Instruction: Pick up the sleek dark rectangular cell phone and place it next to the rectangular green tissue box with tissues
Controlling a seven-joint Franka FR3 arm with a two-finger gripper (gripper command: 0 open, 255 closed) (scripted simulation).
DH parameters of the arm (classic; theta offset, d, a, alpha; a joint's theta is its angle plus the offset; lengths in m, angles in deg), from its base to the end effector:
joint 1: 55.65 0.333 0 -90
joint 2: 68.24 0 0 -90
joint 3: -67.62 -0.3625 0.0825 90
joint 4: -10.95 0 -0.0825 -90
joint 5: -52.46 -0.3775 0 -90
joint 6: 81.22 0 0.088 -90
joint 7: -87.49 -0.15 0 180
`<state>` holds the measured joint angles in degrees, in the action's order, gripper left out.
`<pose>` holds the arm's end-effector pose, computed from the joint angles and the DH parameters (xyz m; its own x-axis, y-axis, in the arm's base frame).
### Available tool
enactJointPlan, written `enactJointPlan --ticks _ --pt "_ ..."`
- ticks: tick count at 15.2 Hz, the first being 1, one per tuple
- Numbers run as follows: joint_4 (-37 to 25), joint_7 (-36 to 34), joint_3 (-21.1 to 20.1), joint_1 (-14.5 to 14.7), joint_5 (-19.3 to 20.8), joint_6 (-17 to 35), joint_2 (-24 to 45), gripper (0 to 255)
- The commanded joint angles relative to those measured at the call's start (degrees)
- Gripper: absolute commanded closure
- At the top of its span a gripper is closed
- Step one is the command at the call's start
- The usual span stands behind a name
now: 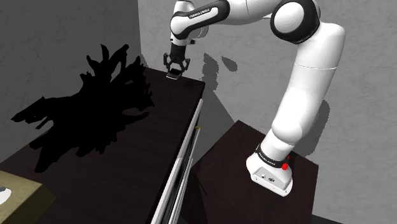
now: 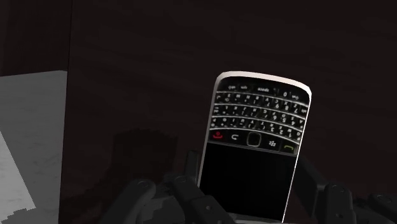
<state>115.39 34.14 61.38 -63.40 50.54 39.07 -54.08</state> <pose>0.6317 -0.0179 0.4097 0.5594 -0.8284 -0.0269 -0.8282 -0.5574 -0.0576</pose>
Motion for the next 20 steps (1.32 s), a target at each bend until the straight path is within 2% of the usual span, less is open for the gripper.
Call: enactJointPlan --ticks 1,20 --pt "-0.9 0.0 0.0 0.0 0.0 -1.4 -0.5 255" --pt "-12.1 -0.5 -0.1 -0.1 -0.1 -15.2 -3.2 255"
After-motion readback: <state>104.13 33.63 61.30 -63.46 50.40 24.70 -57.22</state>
